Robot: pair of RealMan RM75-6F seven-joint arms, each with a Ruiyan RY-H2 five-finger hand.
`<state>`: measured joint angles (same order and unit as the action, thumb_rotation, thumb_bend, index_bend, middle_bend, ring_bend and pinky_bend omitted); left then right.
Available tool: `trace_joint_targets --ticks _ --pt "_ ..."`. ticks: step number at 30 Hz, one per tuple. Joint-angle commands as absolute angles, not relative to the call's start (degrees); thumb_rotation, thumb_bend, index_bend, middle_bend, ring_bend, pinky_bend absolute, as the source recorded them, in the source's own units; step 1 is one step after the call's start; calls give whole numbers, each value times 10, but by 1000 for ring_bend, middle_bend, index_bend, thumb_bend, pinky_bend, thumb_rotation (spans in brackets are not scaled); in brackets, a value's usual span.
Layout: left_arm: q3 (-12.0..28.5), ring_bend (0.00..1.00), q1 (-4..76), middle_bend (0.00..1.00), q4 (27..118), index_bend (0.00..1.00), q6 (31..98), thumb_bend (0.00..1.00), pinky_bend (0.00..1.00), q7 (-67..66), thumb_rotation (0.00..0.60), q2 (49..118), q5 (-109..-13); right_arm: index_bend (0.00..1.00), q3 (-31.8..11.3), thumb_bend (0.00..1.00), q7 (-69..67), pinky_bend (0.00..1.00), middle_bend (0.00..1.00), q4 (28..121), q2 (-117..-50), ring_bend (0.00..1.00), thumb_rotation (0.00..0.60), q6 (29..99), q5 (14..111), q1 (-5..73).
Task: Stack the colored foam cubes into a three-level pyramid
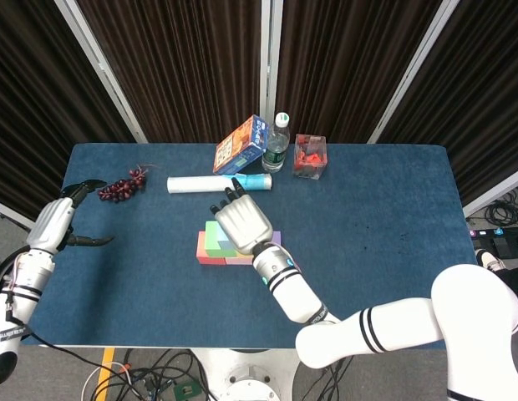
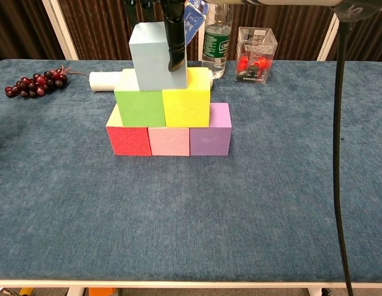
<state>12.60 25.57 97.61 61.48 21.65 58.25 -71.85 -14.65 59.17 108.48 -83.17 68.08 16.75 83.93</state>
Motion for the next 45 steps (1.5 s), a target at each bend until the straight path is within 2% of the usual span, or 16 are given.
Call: trace_joint_targets --ticks 1,4,7,10,17,22,25,29,35,39,45 --pt "127 159 256 117 976 166 615 61 86 216 600 582 -717 167 -145 47 594 0 358 1087 -830 121 600 678 165 840" --pt "128 159 256 118 976 166 615 61 86 217 600 583 -717 22 -146 33 590 0 228 1091 -826 58 600 673 165 838" --pt "128 159 257 118 975 166 614 62 86 217 600 583 -716 0 -147 26 585 0 118 1095 -822 4 600 670 169 836" --pt "129 159 258 118 975 166 613 62 86 217 600 583 -717 0 -147 25 581 0 63 1099 -817 0 600 669 174 833" --pt "128 159 258 118 977 166 612 62 86 211 600 581 -714 0 -155 25 551 0 20 1139 -785 0 600 680 196 813" --pt "123 159 256 117 969 166 613 62 86 193 600 581 -710 0 -148 26 492 0 22 1188 -725 0 600 715 273 754" --pt "119 159 249 117 958 166 627 62 85 165 600 587 -704 0 -121 50 449 0 57 1208 -688 0 600 741 342 698" --pt "111 159 237 118 940 166 654 61 83 126 600 599 -701 0 -56 84 383 0 79 1212 -642 0 600 767 454 609" --pt "95 159 209 118 918 173 704 61 83 59 600 614 -699 0 34 101 195 0 73 1142 -598 0 600 784 635 467" --pt "79 159 179 118 921 174 750 62 82 22 600 619 -708 0 78 101 105 0 35 1055 -609 0 600 815 721 385" --pt "51 159 137 118 931 174 798 60 72 4 600 627 -736 0 100 101 3 0 0 956 -647 0 600 863 770 286"
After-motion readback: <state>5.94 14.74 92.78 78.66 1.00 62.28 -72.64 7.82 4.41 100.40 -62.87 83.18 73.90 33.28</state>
